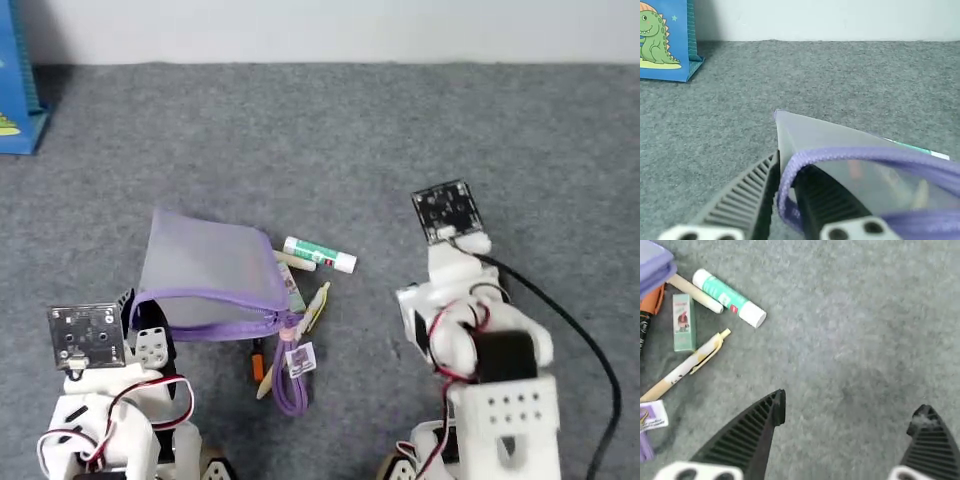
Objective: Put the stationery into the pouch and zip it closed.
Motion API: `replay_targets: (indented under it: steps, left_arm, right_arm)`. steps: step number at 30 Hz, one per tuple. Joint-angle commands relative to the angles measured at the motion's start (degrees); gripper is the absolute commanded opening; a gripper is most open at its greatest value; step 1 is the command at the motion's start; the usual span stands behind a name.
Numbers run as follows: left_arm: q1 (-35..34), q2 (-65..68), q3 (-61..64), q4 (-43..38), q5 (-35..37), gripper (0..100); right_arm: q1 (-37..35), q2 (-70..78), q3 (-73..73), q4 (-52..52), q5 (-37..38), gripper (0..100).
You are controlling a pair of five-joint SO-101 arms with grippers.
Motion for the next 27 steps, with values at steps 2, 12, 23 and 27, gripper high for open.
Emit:
replay_targets:
  steps: [2, 12, 23, 27]
  left_arm:
    - [-2.20, 4.13, -4.00, 0.00, -0.44, 1]
    - [-4.84, 29.98, -27.82, 10.99, -0.09, 1]
    - [-5.01, 31.03, -34.15, 17.05, -0.18, 1]
    - [-5.01, 30.68, -29.41, 15.12, -0.18, 1]
  right_arm:
    - [-3.47, 5.58, -3.43, -4.26, -0.53, 38.3]
    - [-6.99, 14.55, -3.43, -11.38, -0.53, 38.3]
    - [-8.48, 25.36, -3.52, -21.58, -0.09, 38.3]
    - [-10.51, 31.78, -7.30, -23.34, -0.09, 38.3]
